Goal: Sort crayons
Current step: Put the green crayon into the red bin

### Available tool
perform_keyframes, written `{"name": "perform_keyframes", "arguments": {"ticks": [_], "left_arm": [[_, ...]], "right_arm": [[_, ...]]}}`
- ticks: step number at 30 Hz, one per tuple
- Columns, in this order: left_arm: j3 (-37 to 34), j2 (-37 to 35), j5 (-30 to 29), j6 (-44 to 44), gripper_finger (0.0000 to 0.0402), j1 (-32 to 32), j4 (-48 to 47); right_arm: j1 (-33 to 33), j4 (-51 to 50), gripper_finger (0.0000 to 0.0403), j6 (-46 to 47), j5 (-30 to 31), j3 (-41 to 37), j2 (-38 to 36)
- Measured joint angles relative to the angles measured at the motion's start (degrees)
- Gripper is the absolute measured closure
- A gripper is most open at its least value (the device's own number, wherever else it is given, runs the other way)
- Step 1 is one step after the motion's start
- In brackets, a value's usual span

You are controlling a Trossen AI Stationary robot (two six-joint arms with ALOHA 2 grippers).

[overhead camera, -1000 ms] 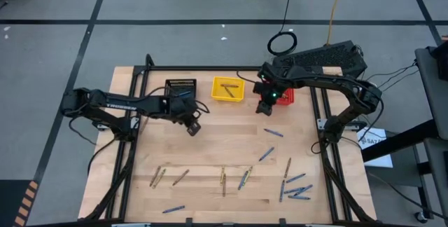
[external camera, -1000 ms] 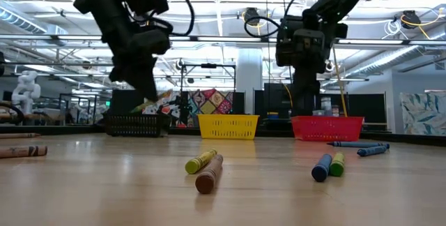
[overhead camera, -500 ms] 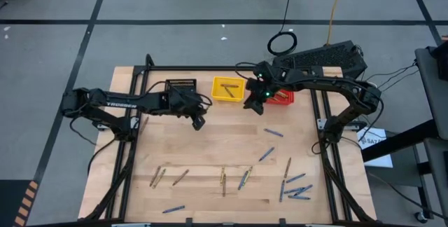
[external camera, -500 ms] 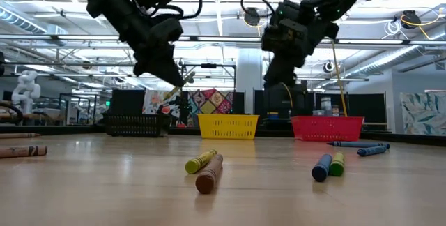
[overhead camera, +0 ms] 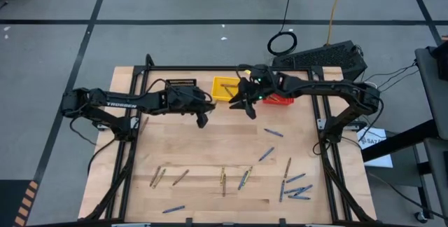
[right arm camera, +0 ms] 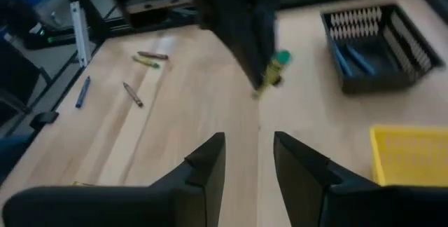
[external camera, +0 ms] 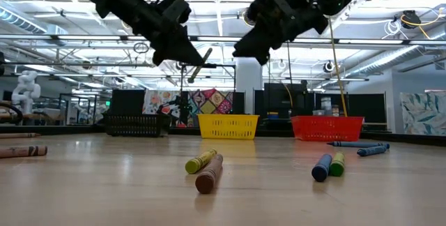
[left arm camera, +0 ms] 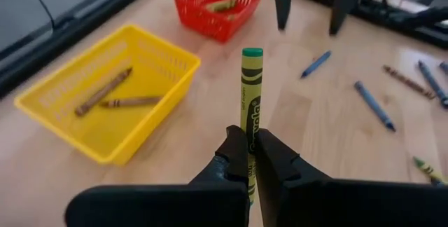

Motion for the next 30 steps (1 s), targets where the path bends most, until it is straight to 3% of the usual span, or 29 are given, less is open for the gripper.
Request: {"name": "perform_keyframes", "arguments": {"ticks": [5,11,30], "left_arm": [[0.0,0.0,0.0,0.2,0.0402,0.0,5.5],[0.0,0.0,0.0,0.2,0.0402,-0.2,6.8],[0.0,0.0,0.0,3.5,0.0401,-1.6,10.8]], "right_arm": [[2.6,1.4,0.0293,-6.3,0.1,0.0,0.0],[4.0,1.0,0.0293,-6.8,11.5,0.0,0.0],[4.2,11.6,0.0293,2.3,12.9,0.0,0.0]]}}
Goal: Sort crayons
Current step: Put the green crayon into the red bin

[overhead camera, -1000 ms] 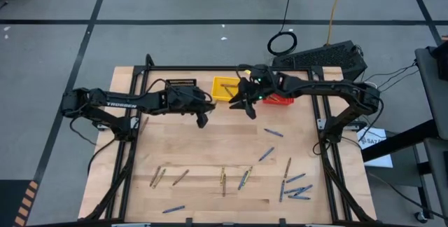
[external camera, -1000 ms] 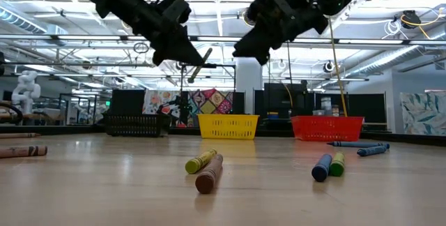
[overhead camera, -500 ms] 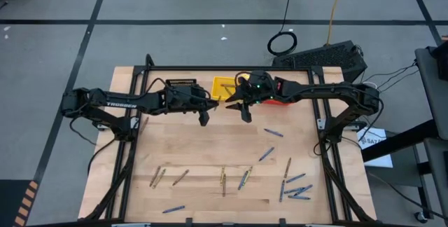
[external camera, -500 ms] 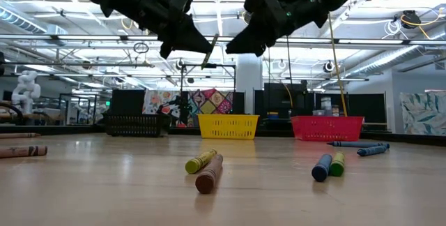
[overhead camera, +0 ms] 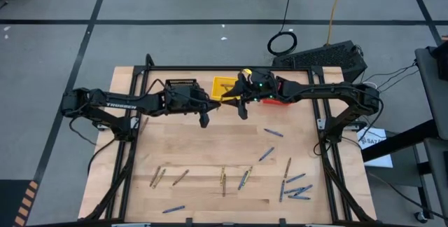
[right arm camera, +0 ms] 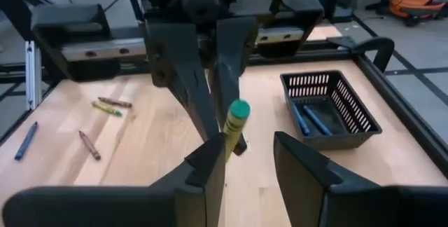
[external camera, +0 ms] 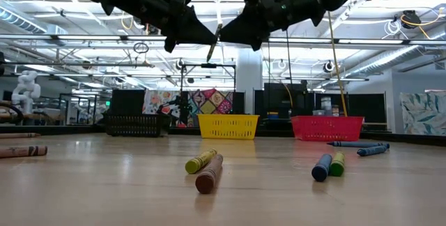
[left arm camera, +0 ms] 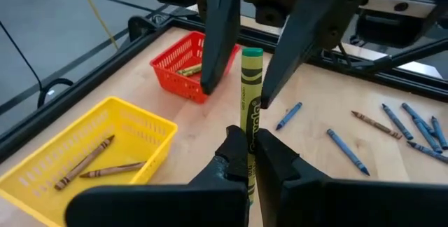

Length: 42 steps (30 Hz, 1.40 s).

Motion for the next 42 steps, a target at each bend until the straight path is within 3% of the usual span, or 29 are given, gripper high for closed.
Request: {"name": "perform_keyframes", "arguments": {"ticks": [18,23,29,42], "left_arm": [[0.0,0.0,1.5,0.2,0.0402,0.0,2.4],[0.0,0.0,1.5,1.1,0.0401,0.0,2.3],[0.0,0.0,1.4,1.3,0.0402,0.0,1.6],[0.0,0.0,1.4,1.5,0.0367,0.1,0.2]], "right_arm": [[1.4,4.0,0.0296,1.5,0.1,0.0,0.4],[1.4,4.4,0.0326,1.8,0.1,0.0,1.5],[1.3,5.0,0.0392,2.0,-0.1,0.0,2.6],[1.3,5.6,0.0400,3.2,0.0,0.0,2.8]]}}
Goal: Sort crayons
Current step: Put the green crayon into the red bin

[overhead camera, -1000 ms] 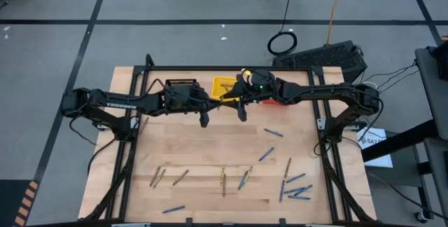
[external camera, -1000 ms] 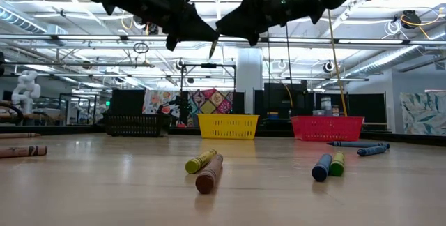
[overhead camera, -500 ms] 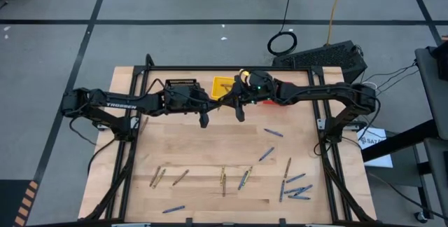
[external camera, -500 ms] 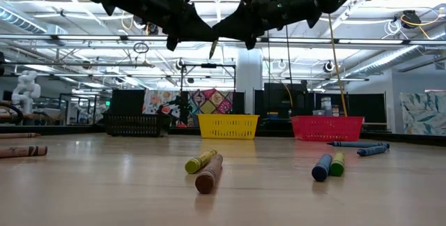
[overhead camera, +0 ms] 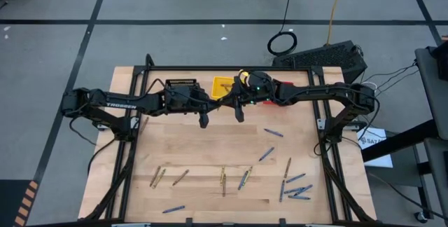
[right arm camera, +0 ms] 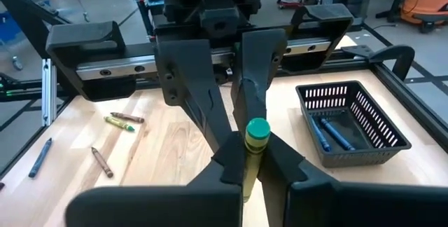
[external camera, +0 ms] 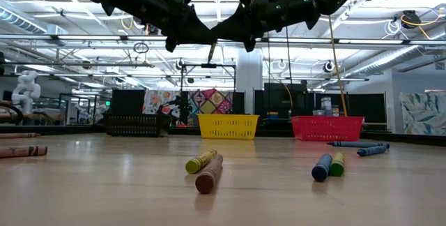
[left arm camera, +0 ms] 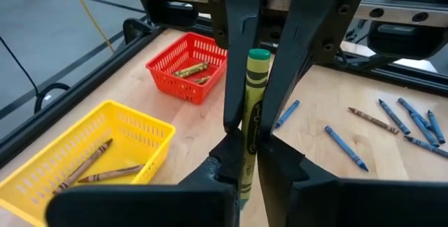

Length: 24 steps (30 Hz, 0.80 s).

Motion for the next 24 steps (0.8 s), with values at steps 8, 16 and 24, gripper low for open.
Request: {"name": "perform_keyframes", "arguments": {"ticks": [8,16,24], "left_arm": [[0.0,0.0,0.0,0.1,0.0341,0.0,-0.9],[0.0,0.0,0.0,0.1,0.0326,0.0,-5.0],[0.0,0.0,0.0,0.1,0.0326,0.0,-12.9]], "right_arm": [[0.0,-0.1,0.0401,0.1,0.3,0.0,0.0],[-0.5,-3.6,0.0402,0.1,5.9,0.0,0.0],[-2.1,-8.8,0.0402,0.1,12.9,0.0,0.0]]}}
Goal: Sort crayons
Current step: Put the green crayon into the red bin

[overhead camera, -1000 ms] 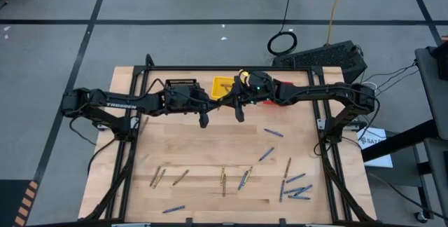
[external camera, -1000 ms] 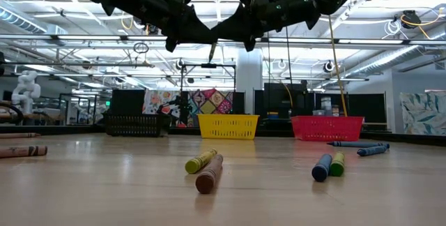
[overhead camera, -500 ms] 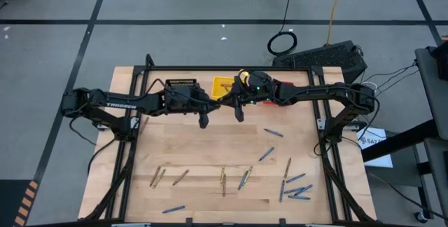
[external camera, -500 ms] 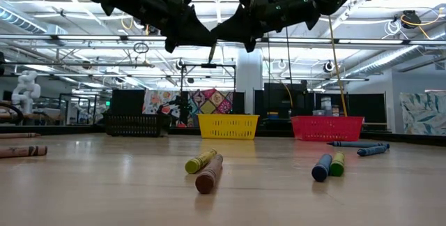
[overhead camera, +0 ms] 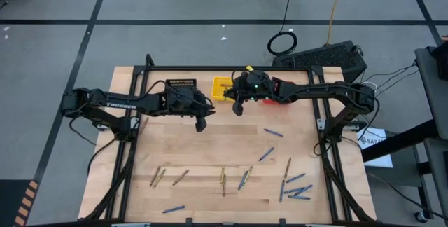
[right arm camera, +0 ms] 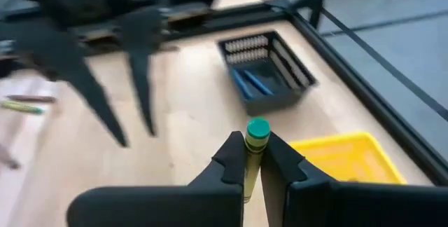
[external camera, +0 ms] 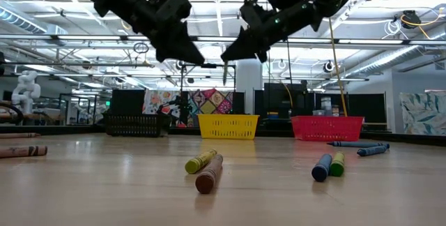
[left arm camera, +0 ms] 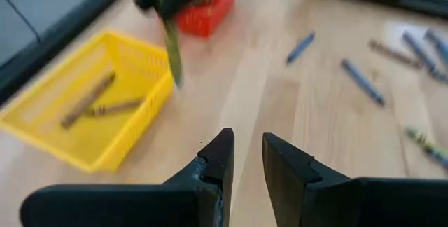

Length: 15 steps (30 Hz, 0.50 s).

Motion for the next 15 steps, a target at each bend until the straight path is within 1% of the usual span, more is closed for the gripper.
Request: {"name": "perform_keyframes", "arguments": {"ticks": [5,11,15], "left_arm": [[0.0,0.0,-0.3,0.0,0.0326,0.0,-5.2],[0.0,0.0,-0.5,0.0,0.0327,0.0,-10.2],[0.0,0.0,-0.7,0.0,0.0327,0.0,-11.5]], "right_arm": [[-0.7,-3.4,0.0402,0.7,4.5,0.0,0.0],[-1.2,-8.8,0.0401,1.2,13.2,0.0,-0.5],[-1.5,-13.1,0.0400,1.5,18.2,0.0,-2.2]]}}
